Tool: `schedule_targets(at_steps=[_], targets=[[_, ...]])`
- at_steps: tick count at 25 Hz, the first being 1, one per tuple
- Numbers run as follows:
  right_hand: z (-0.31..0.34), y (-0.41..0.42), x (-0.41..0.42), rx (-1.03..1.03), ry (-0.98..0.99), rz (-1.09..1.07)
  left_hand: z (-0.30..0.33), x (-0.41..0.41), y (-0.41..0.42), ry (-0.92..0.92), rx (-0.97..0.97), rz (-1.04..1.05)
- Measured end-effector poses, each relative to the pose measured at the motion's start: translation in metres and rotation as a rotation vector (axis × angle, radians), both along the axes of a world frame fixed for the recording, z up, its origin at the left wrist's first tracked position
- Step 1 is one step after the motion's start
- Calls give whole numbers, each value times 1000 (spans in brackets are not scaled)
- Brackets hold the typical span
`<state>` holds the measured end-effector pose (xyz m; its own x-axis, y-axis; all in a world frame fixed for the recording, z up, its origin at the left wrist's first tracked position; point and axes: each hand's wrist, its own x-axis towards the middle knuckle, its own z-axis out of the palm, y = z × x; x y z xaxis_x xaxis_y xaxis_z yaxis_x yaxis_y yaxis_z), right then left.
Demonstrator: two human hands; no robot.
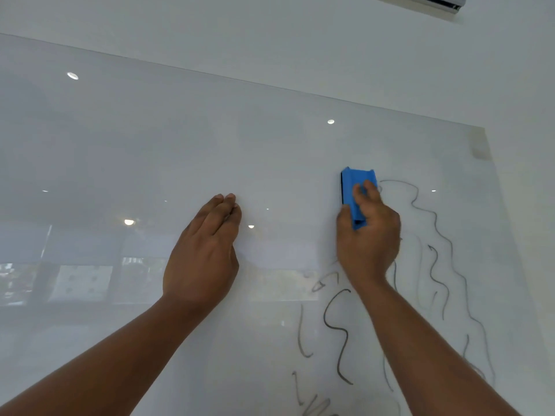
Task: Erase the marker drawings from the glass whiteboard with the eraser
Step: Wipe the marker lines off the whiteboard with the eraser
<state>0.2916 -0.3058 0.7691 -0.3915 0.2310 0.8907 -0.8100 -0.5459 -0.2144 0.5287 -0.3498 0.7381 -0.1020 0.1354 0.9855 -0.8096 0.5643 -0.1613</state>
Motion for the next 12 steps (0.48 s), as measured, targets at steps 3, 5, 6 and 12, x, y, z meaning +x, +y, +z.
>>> schedule_targets(at_steps=[3,5,6,12], targets=[[-37,-13,43,-14,455,-150,0,1,3,0,26,30],[-35,-10,28,-20,607,-168,-2,1,6,-9,38,45],[-26,-6,16,-36,473,-137,-2,1,7,-18,47,52],[-68,-13,36,-63,609,-191,-4,-3,10,17,69,26]])
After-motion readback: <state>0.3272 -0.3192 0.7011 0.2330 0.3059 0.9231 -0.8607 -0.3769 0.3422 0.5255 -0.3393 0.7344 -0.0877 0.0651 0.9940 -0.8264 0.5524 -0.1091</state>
